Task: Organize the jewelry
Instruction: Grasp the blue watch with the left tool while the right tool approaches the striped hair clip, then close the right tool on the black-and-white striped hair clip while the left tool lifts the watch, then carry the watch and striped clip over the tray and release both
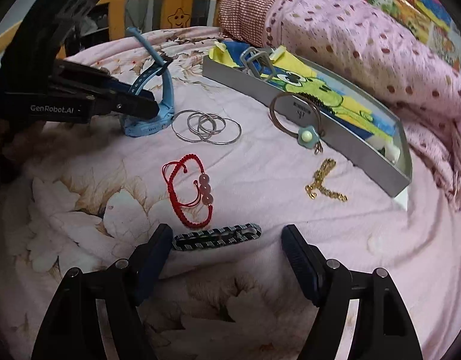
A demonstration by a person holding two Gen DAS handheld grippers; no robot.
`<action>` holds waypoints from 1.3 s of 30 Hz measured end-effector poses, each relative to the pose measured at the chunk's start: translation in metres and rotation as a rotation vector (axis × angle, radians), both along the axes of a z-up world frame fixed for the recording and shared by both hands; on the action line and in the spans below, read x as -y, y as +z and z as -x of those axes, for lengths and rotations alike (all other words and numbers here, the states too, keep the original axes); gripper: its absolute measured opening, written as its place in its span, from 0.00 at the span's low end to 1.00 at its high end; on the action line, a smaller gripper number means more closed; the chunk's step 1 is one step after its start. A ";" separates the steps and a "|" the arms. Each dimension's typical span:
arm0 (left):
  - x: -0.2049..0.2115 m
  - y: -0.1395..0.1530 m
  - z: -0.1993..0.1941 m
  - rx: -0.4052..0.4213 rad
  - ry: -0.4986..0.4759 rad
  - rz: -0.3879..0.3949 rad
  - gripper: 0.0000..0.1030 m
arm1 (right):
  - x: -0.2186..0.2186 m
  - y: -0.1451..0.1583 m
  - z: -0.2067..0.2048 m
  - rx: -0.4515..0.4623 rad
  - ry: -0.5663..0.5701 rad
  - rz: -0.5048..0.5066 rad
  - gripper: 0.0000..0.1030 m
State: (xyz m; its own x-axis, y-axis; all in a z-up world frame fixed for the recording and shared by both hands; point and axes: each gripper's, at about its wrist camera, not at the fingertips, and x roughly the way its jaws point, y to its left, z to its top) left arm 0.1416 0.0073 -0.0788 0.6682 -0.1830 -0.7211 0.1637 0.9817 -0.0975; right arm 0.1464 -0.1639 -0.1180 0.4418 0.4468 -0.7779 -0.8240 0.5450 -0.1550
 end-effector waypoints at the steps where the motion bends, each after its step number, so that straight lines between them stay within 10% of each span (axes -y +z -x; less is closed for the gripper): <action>1: 0.003 0.000 0.001 0.001 -0.004 -0.010 0.17 | 0.000 0.000 0.000 0.005 0.004 0.004 0.72; 7: 0.004 0.000 0.002 -0.003 -0.002 -0.017 0.17 | -0.007 0.000 0.010 0.119 0.058 0.062 0.72; 24: 0.007 0.007 0.012 -0.010 -0.023 0.010 0.17 | 0.005 0.015 0.002 -0.011 -0.010 -0.009 0.55; 39: 0.006 0.054 -0.012 0.019 -0.066 0.076 0.16 | 0.018 0.080 -0.034 0.060 -0.174 -0.256 0.55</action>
